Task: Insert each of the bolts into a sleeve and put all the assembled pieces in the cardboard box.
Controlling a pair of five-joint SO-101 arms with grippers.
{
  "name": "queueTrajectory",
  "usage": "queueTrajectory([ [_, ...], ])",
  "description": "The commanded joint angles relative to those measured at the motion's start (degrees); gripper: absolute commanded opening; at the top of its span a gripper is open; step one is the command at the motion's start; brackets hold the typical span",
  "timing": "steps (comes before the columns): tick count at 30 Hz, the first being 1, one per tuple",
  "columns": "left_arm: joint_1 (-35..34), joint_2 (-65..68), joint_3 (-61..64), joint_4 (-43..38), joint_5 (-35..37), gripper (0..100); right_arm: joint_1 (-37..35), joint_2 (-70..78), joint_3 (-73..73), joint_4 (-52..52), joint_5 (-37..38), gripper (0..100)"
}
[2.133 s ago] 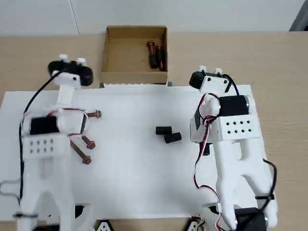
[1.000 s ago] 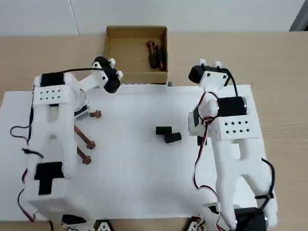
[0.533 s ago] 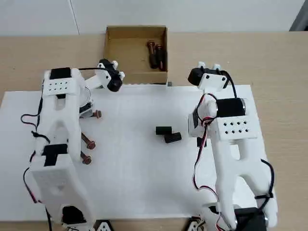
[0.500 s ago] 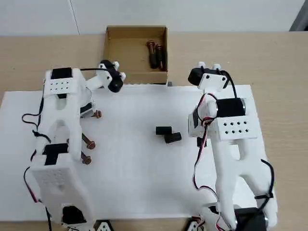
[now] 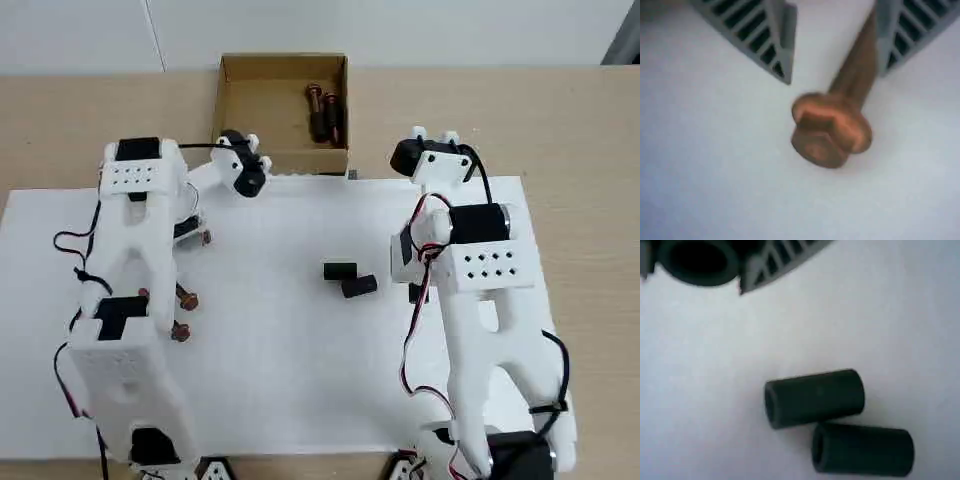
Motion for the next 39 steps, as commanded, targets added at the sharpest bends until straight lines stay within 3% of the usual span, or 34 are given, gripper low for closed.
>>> queueTrajectory([
  [1,0.26,-0.35,-2.15,1.32,-0.35,10,0.31,-1.98,-0.18,-0.75,-0.35,0.3],
  [13,-0.09,-0.35,3.12,-5.10,-0.35,10,0.31,-2.07,-0.18,-0.31,-0.35,0.3],
  [29,0.09,5.54,3.12,-4.92,-0.35,1,0.22,-2.51,-0.18,-0.13,-0.35,0.3],
  [39,0.70,-3.96,3.12,-1.32,-0.09,0,0.13,-2.59,-3.16,1.98,-0.35,0.3],
])
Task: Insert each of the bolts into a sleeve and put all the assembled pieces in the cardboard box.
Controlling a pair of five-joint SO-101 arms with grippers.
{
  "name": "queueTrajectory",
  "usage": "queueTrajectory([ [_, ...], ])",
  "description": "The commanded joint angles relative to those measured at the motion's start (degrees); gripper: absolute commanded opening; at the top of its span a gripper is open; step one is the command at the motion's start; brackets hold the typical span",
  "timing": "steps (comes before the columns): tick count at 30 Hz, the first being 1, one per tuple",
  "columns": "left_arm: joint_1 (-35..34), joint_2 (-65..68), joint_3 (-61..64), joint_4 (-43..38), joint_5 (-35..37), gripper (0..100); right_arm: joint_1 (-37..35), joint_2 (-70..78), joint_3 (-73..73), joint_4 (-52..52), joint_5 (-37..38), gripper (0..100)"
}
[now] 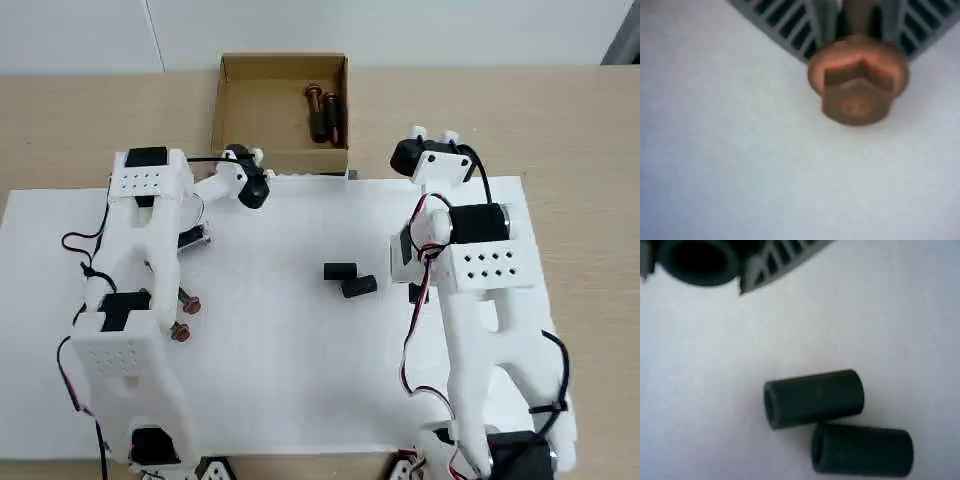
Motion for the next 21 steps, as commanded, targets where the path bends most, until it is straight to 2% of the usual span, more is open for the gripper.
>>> queueTrajectory([
  [1,0.97,-7.74,-0.40,2.99,0.53,0,0.13,-2.59,-4.66,3.47,-0.35,0.3],
  [3,2.11,-10.46,-0.40,5.19,0.97,0,0.13,-2.59,-7.56,5.85,-0.62,0.3],
  [7,5.01,-16.62,-0.48,8.09,11.43,0,0.13,-2.59,-13.10,11.38,-0.44,0.3],
  [10,6.68,-22.86,-0.31,8.26,15.56,0,0.13,-3.74,-14.51,12.53,-0.53,0.3],
  [15,8.00,-31.74,0.75,8.44,16.70,0,0.22,-15.34,-14.42,12.26,-0.44,0.3],
  [21,9.93,-44.04,4.70,10.29,28.13,0,0.22,-28.26,-10.46,12.53,1.41,0.3],
])
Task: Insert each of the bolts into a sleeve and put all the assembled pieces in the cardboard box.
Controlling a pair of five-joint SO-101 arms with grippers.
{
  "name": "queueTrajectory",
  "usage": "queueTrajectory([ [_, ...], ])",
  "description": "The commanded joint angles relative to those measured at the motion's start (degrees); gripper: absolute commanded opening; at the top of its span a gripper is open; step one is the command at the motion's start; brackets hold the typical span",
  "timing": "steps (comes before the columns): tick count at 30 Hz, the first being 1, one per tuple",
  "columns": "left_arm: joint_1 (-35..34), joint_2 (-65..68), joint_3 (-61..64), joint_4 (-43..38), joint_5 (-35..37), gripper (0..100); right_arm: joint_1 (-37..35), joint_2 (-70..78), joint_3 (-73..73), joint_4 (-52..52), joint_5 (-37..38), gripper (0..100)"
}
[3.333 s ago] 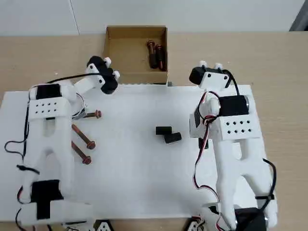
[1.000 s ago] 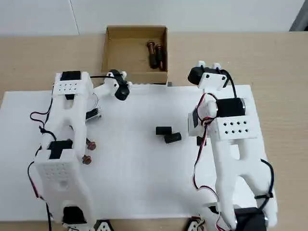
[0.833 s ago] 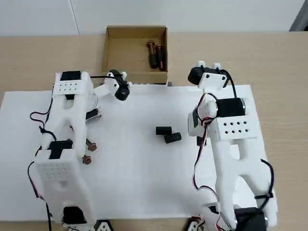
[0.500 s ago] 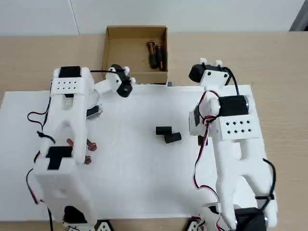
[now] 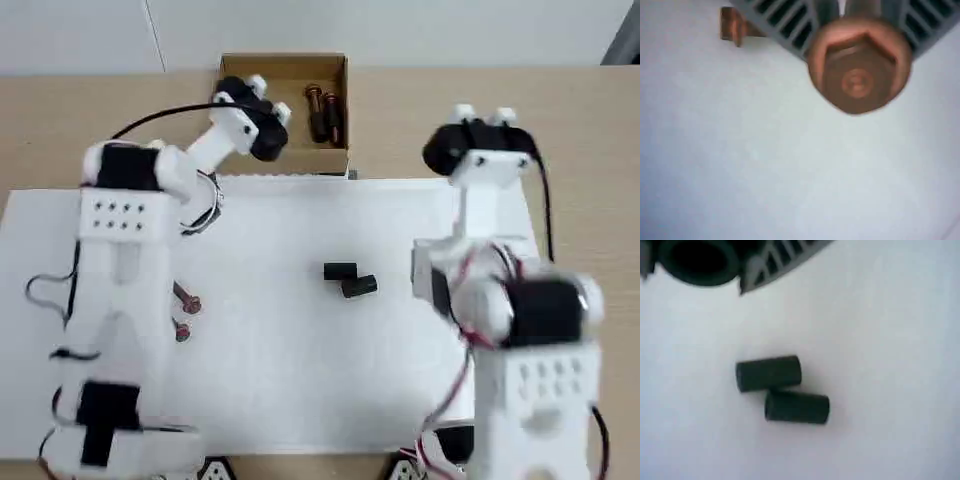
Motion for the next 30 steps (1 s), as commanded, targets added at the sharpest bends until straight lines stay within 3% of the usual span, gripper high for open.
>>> queueTrajectory([
  [1,2.11,-10.55,2.24,0.70,6.59,0,0.22,-7.60,2.46,0.48,2.29,0.3],
  [6,7.38,-24.26,9.98,0.18,15.38,0,0.40,-18.07,10.11,0.48,2.99,0.3],
  [10,10.81,-35.87,20.09,-7.12,24.97,0,0.31,-24.57,16.97,-0.48,2.64,0.3],
  [20,11.25,-61.63,48.40,-28.75,40.62,0,0.31,-35.82,34.55,-15.34,2.55,0.2],
  [30,11.34,-81.05,65.63,-37.27,53.45,0,-0.92,-49.36,54.51,-30.46,2.64,0.2],
])
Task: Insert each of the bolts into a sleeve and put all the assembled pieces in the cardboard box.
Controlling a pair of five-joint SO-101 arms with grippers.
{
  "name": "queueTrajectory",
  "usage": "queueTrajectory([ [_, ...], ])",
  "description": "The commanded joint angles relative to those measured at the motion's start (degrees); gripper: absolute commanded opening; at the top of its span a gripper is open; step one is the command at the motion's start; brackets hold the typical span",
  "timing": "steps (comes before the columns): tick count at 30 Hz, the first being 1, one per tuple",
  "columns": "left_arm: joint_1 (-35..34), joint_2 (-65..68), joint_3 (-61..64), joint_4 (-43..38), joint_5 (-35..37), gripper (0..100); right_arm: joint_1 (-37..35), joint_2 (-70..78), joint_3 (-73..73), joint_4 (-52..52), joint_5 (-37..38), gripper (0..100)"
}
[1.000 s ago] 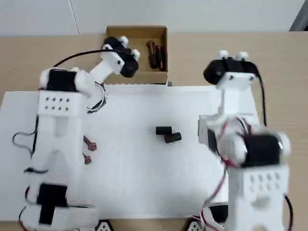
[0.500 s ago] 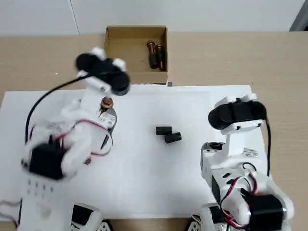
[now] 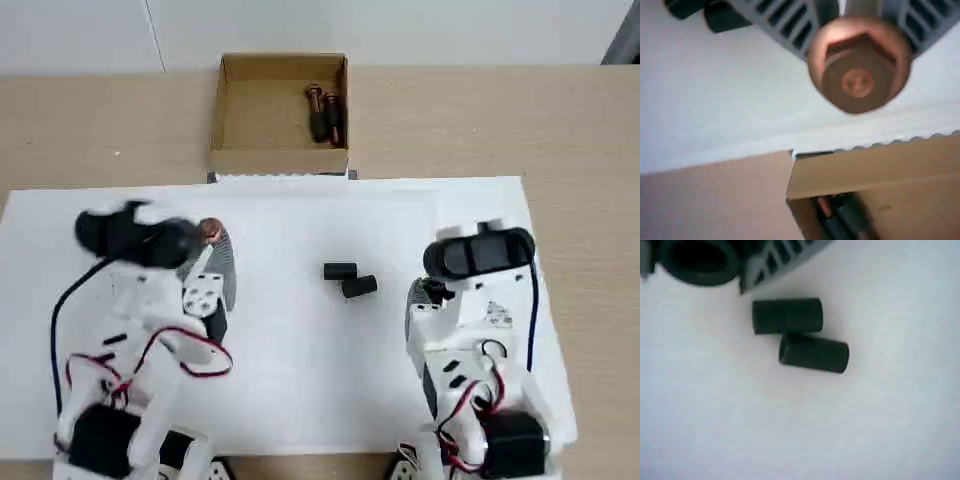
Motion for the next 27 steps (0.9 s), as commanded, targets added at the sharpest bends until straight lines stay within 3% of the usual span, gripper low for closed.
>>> queueTrajectory([
  [1,0.44,-5.71,3.82,-3.25,5.27,0,-2.15,-5.67,5.36,-6.02,0.53,0.2],
  [7,1.32,-11.08,11.91,-8.70,12.48,0,-10.95,-16.13,15.65,-11.47,0.62,0.2],
  [16,11.96,-16.09,16.22,-11.34,23.56,1,-19.21,-15.43,22.68,-21.32,0.79,0.2],
  [22,12.22,-18.29,16.40,-15.38,23.74,1,-26.15,-15.52,24.09,-21.67,0.88,0.3],
  [27,12.31,-18.29,16.40,-15.65,23.91,1,-30.29,-15.60,25.41,-25.27,6.33,0.3],
])
